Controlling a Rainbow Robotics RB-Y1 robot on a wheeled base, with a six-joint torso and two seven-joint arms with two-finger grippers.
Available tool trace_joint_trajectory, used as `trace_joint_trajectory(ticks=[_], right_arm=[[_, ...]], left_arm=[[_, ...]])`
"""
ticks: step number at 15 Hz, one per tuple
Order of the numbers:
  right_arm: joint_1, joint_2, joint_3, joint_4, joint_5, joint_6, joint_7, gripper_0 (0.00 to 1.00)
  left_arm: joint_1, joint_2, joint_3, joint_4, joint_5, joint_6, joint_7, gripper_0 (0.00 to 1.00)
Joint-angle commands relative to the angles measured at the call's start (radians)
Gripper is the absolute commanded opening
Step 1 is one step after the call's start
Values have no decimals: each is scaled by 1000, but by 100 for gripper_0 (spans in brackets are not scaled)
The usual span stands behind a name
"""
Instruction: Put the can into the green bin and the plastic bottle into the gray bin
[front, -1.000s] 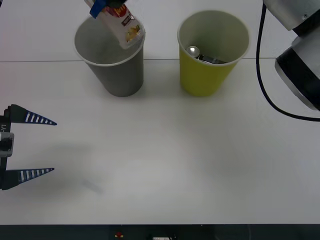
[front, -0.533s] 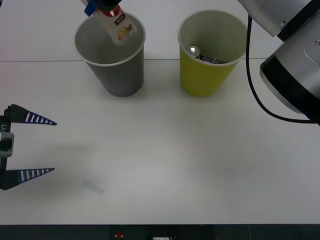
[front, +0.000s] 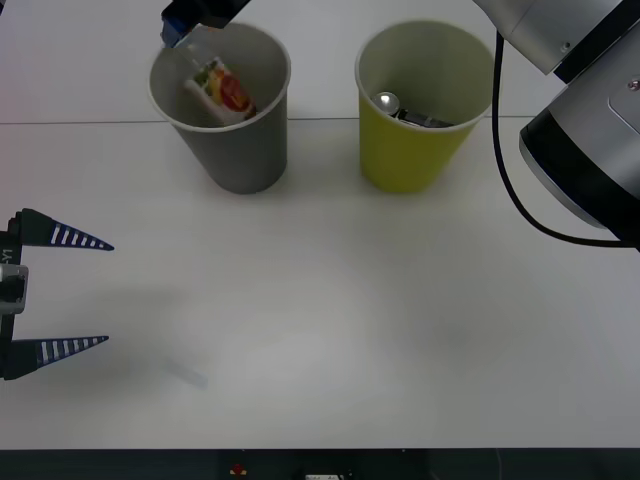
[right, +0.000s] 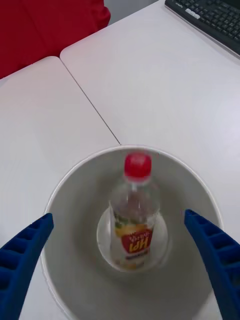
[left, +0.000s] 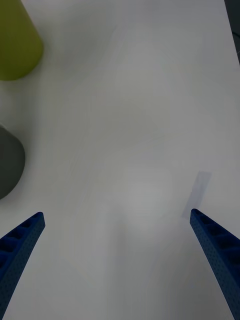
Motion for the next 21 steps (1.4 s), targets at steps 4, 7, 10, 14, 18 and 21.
trace_joint_trajectory(ticks=[4,7,10,14,18,21], right_arm=[[2,-49,-29,-59,-31,-99,0,100],[39,-123,-63,-171,-43,-169,0,100],[109,-206,-89,-303,-53,-175,0,100],[206,-321,-176,-484,-65,-281,9,100],[370,-445,-282,-723,-95,-330,17,100],[566,-546,-399,-938,-138,-329,54,100]], left_arm=[[0,0,0,0,0,0,0,100],[0,0,0,0,0,0,0,100],[0,0,0,0,0,0,0,100],[0,0,0,0,0,0,0,100],[0,0,0,0,0,0,0,100],[0,0,0,0,0,0,0,100]])
